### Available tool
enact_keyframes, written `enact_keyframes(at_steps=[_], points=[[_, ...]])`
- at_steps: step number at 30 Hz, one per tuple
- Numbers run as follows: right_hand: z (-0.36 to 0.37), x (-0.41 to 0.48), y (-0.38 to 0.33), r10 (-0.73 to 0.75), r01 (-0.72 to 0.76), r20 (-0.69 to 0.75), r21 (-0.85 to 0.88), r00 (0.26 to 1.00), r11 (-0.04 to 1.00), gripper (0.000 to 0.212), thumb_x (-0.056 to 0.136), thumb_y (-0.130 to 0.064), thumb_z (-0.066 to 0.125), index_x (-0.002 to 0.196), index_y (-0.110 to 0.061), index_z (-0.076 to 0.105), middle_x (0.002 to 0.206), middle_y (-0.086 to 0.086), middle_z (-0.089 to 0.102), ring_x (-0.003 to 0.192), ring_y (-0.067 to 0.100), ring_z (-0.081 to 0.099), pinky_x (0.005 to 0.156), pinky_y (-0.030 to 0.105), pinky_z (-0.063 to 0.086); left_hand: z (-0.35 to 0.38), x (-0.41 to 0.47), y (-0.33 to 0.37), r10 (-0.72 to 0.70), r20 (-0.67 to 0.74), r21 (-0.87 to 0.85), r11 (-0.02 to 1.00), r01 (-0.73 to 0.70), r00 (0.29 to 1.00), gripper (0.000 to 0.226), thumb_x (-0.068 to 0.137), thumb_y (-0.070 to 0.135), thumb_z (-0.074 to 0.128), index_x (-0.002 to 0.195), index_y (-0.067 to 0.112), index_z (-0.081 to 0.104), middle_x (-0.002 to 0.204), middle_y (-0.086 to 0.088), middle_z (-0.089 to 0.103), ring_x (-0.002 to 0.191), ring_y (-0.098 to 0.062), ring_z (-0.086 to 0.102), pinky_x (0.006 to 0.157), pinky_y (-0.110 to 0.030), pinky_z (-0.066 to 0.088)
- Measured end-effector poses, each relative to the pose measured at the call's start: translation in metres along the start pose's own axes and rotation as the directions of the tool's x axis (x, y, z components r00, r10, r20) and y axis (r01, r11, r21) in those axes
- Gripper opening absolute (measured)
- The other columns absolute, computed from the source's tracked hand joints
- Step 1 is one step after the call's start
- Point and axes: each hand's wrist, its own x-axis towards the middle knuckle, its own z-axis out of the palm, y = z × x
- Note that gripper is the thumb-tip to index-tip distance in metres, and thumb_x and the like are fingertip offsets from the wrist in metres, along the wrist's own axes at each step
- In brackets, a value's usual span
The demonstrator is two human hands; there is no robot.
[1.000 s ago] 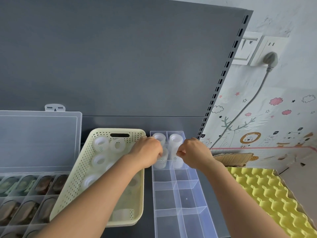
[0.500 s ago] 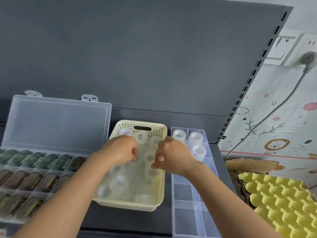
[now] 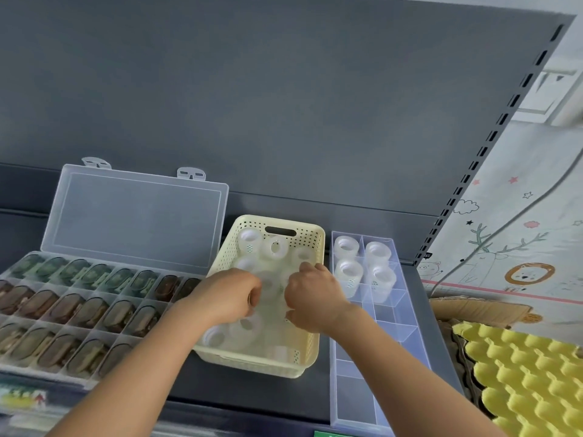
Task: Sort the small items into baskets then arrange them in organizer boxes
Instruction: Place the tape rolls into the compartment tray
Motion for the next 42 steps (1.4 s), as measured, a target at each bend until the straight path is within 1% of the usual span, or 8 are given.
enact_keyframes(at_steps=[5,9,12,17,22,25,30,42], points=[[-0.001,-0.006,0.007,0.085,-0.063,-0.085,0.233,0.993,0.970,0.025,0.089,-0.037,0.058,0.099,-0.016,0.070,0.102,0.002,0.064,0.106,0.023,0.047,0.092,0.032,0.038,0.003,0.002,0.001,0.042,0.014,-0.047,0.998,-0.042,0.999,0.021,0.083,0.011,0.054,0.082,0.031,0.062,0.084,0.012,0.059,0.076,-0.007,0.055,0.060,-0.023,0.043],[-0.008,-0.013,0.013,0.177,-0.102,-0.172,0.376,0.969,0.921,0.025,0.089,-0.037,0.059,0.101,-0.018,0.071,0.100,0.001,0.065,0.104,0.022,0.050,0.087,0.033,0.042,0.004,0.000,0.006,0.076,0.159,-0.085,0.994,-0.063,0.984,0.021,0.072,0.043,0.075,0.090,0.032,0.072,0.094,0.016,0.062,0.082,-0.004,0.058,0.069,-0.023,0.048],[-0.014,-0.021,0.021,0.281,-0.136,-0.215,0.514,0.935,0.847,0.023,0.087,-0.035,0.064,0.100,-0.017,0.071,0.101,0.001,0.066,0.102,0.021,0.052,0.083,0.031,0.043,0.009,0.000,0.011,0.086,0.173,-0.005,0.996,-0.086,0.981,0.020,0.069,0.038,0.079,0.084,0.028,0.069,0.099,0.012,0.057,0.078,-0.008,0.055,0.062,-0.024,0.042],[-0.023,-0.044,0.047,0.436,-0.228,-0.231,0.596,0.870,0.770,0.022,0.084,-0.032,0.070,0.100,-0.018,0.074,0.101,-0.002,0.068,0.097,0.016,0.055,0.075,0.025,0.041,-0.001,0.005,0.021,0.105,-0.074,-0.085,0.990,-0.111,0.992,0.006,0.086,0.035,0.066,0.085,0.029,0.067,0.103,0.015,0.045,0.087,-0.007,0.052,0.074,-0.028,0.044],[-0.030,-0.077,0.076,0.573,-0.304,-0.240,0.656,0.783,0.691,0.019,0.078,-0.033,0.077,0.091,-0.019,0.076,0.093,-0.006,0.070,0.083,0.013,0.061,0.070,0.026,0.045,-0.021,0.014,0.053,0.068,-0.384,-0.286,0.939,-0.189,0.921,0.008,0.088,0.026,0.064,0.080,0.025,0.065,0.091,0.012,0.046,0.068,-0.004,0.048,0.068,-0.033,0.047],[-0.030,-0.093,0.089,0.591,-0.368,-0.192,0.623,0.784,0.690,0.017,0.077,-0.035,0.077,0.086,-0.020,0.076,0.088,-0.006,0.071,0.081,0.015,0.064,0.073,0.030,0.050,-0.029,0.018,0.085,0.157,-0.451,-0.368,0.864,-0.344,0.878,0.009,0.083,0.022,0.069,0.074,0.024,0.068,0.082,0.010,0.051,0.063,-0.004,0.048,0.062,-0.029,0.040],[-0.017,-0.109,0.102,0.584,-0.498,-0.063,0.453,0.809,0.739,0.015,0.078,-0.037,0.073,0.085,-0.023,0.073,0.087,-0.006,0.072,0.084,0.015,0.064,0.072,0.027,0.050,-0.018,0.036,0.124,0.352,-0.323,-0.047,0.921,-0.386,0.879,0.014,0.089,0.021,0.057,0.088,0.021,0.071,0.087,0.010,0.050,0.079,-0.015,0.051,0.061,-0.027,0.036],[0.004,-0.100,0.107,0.486,-0.513,0.170,0.207,0.857,0.833,0.015,0.088,-0.020,0.059,0.098,-0.021,0.070,0.099,-0.001,0.069,0.092,0.023,0.063,0.073,0.030,0.052,0.002,0.054,0.139,0.329,-0.085,0.137,0.939,-0.316,0.941,0.016,0.084,0.020,0.056,0.088,0.022,0.071,0.091,-0.002,0.068,0.078,-0.025,0.053,0.067,-0.031,0.042]])
